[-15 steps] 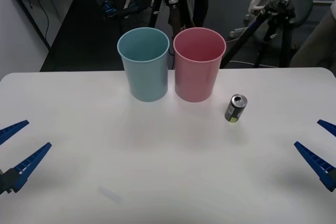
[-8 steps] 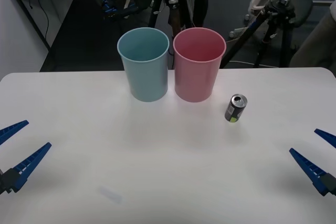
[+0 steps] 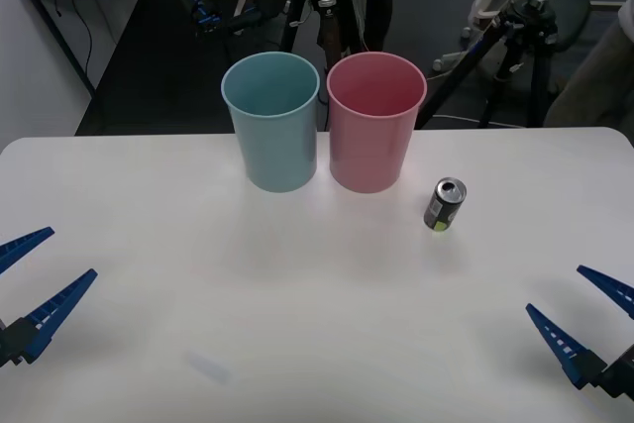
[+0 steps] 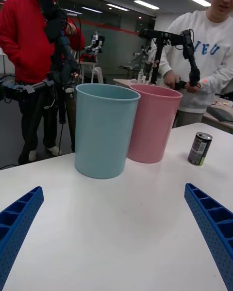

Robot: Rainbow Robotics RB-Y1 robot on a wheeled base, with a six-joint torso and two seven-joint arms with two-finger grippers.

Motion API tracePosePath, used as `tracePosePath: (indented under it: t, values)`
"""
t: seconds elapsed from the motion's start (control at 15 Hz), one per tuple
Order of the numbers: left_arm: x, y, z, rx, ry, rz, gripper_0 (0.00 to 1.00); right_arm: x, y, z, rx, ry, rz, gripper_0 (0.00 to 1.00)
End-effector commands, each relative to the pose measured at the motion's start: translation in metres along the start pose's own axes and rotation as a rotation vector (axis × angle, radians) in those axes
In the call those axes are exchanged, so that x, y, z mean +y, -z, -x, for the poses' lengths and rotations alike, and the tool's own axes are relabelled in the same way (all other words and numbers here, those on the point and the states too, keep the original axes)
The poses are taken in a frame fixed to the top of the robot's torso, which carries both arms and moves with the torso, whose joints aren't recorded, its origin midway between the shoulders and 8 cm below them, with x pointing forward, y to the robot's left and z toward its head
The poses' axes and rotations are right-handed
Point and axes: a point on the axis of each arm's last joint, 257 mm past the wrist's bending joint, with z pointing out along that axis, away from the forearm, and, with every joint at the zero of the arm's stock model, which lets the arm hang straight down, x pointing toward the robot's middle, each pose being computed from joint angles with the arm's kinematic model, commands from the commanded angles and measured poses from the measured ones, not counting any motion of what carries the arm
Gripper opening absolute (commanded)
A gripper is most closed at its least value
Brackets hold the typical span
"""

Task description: Grasp the object on the table and drop it into the matching bin: aluminum can to the light blue bin, PET bottle to the pink bin.

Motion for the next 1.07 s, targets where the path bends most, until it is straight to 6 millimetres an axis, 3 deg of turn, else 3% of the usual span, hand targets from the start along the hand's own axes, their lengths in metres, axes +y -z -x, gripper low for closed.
tracePosePath:
  t: [0.07, 1.07]
  values:
    - [0.000, 0.000, 0.000, 0.000, 0.000, 0.000, 1.00, 0.000, -0.017, -0.010, -0.005, 0.020, 0.002, 1.00]
    - [0.000, 0.000, 0.000, 0.000, 0.000, 0.000, 1.00, -0.007, -0.129, -0.035, -0.023, 0.075, -0.015, 1.00]
